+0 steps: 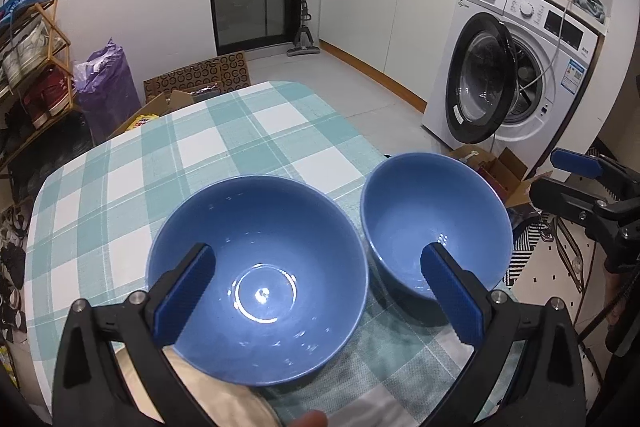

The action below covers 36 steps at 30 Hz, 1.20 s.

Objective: Organize plates and bowls
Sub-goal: 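Move both grippers toward the rim of the remaining blue bowl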

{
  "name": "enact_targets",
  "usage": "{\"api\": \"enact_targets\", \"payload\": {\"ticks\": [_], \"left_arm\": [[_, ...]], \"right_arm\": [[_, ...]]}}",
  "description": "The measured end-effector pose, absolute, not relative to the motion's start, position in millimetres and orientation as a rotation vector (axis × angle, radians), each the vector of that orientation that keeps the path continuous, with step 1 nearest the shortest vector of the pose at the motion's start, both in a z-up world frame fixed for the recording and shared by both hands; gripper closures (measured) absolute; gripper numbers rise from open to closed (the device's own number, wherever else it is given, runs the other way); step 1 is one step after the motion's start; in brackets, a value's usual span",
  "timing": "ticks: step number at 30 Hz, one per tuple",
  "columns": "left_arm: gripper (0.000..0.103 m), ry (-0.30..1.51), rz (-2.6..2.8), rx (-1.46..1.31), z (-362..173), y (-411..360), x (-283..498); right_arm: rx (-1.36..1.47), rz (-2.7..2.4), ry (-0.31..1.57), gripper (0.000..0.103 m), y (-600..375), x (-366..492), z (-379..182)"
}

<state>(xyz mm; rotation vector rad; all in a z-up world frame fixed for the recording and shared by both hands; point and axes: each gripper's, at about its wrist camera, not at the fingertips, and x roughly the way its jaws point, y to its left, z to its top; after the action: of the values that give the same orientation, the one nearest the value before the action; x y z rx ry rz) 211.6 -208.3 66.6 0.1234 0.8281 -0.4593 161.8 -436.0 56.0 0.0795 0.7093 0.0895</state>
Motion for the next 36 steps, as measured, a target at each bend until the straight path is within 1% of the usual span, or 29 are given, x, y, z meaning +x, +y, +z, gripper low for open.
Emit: {"api": "enact_targets", "payload": {"ticks": [25, 36], "left_arm": [[0.000, 0.862, -0.552, 0.212, 48, -263, 242], [0.003, 0.849, -0.602, 0.245, 42, -280, 254]], "right_arm": [[0.187, 0.027, 0.798, 0.001, -467, 171, 6], [0.223, 0.033, 0.834, 0.001, -471, 175, -15]]}}
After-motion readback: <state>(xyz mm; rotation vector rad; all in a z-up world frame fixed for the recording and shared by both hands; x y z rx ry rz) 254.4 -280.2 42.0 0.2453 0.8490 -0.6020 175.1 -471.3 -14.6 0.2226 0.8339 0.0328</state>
